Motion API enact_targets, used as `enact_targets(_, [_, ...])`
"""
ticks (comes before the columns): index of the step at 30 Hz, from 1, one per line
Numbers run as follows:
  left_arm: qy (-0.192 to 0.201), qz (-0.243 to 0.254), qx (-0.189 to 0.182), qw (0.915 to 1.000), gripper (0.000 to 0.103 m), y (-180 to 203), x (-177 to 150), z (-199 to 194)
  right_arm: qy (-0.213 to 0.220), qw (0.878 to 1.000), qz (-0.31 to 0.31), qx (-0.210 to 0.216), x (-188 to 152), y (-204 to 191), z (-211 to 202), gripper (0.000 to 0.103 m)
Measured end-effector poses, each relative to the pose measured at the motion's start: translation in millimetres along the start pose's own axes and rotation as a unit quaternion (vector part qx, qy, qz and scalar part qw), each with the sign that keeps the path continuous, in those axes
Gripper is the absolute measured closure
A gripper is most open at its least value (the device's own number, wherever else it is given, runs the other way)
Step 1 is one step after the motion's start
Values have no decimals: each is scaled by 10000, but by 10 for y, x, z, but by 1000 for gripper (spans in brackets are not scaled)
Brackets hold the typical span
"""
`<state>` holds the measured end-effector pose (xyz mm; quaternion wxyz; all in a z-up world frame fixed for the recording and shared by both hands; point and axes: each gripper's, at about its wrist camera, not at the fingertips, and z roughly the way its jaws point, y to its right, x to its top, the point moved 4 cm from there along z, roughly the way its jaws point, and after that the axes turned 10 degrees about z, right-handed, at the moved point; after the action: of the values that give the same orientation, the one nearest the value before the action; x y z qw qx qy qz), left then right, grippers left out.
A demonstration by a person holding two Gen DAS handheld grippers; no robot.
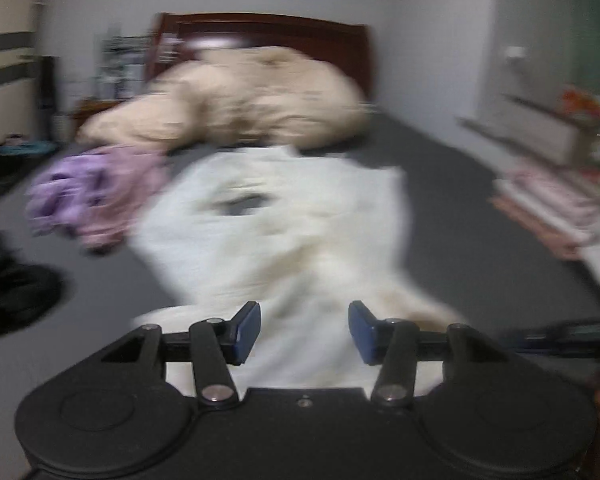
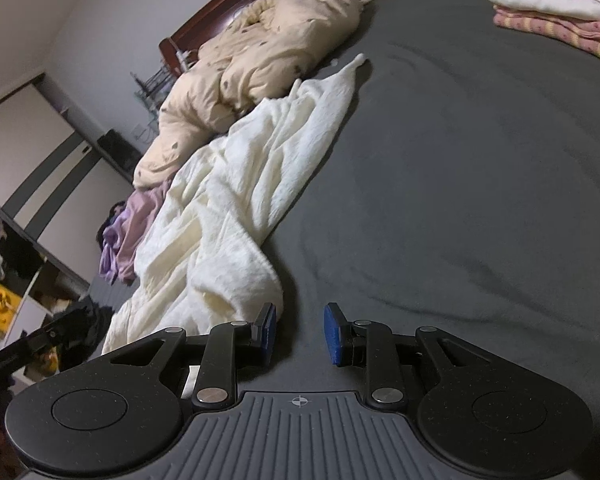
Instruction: Fold clothes
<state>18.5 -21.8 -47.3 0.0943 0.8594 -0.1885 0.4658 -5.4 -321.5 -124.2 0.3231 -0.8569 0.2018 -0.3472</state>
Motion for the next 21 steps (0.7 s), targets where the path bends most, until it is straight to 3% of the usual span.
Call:
enact_targets(4, [-239, 325, -561, 9976, 55, 617, -13, 357, 360, 9992, 176, -91, 102, 122, -147, 76])
enact_targets(7, [-616, 224, -508, 9966, 55, 888, -75, 675, 494, 9978, 417, -131, 199, 249, -219, 76])
enact_targets(11, [-1019, -377, -161, 9940, 55, 891, -119, 1034, 545, 9962, 671, -114, 287, 354, -257, 76])
enact_targets(14, [-1133, -992, 72, 9886, 54, 768, -155, 1114, 554, 9962, 665, -89, 313, 351, -266, 76])
enact_targets(16, [-1129, -1408, 35, 9836, 55, 677, -151, 1198, 526, 9966, 627, -76, 314, 336, -260, 76])
enact_targets(17, [-1074, -1541, 5, 9822, 62, 641, -141, 1234, 509, 9968, 608, -72, 313, 330, -255, 76])
enact_targets(18, [-1012, -1666, -26, 9808, 78, 605, -132, 1268, 496, 9970, 594, -71, 311, 325, -253, 76])
enact_targets(20, [-844, -1903, -129, 9780, 95, 541, -111, 1293, 497, 9970, 589, -87, 305, 330, -256, 76])
enact_targets(21, [-726, -2011, -212, 9766, 96, 515, -97, 1272, 505, 9969, 599, -104, 300, 343, -267, 76])
